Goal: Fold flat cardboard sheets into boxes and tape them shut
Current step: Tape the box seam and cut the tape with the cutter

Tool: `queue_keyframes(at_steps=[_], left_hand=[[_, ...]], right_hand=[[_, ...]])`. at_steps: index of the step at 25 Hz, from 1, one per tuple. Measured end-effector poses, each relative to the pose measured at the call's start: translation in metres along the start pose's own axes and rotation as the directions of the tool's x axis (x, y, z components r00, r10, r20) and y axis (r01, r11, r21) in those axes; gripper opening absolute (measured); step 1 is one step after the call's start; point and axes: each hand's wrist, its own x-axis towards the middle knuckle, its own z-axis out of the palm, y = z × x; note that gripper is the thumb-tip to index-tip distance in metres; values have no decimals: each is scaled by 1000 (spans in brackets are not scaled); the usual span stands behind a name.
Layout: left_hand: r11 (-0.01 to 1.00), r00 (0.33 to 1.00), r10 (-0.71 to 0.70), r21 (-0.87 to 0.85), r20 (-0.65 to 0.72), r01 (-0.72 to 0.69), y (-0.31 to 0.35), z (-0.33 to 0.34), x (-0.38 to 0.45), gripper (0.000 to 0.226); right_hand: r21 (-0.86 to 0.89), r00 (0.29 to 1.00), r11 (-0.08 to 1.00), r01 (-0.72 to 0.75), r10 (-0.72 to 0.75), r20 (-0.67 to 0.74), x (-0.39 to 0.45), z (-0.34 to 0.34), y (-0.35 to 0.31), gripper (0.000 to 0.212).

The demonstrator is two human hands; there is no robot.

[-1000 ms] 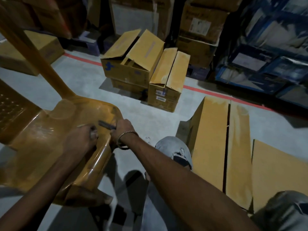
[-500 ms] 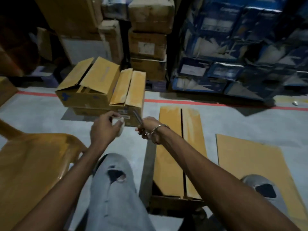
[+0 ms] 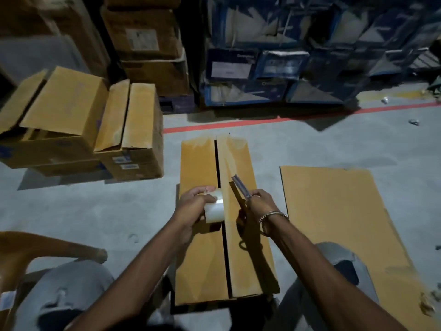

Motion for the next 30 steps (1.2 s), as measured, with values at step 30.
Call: queue_keyframes(at_steps=[30], left_hand=[[997,995,-70,38,67,67,-36,22,44,54]], right_hand=[[-140,886,934,328,-253,388,30,7,-8,38]])
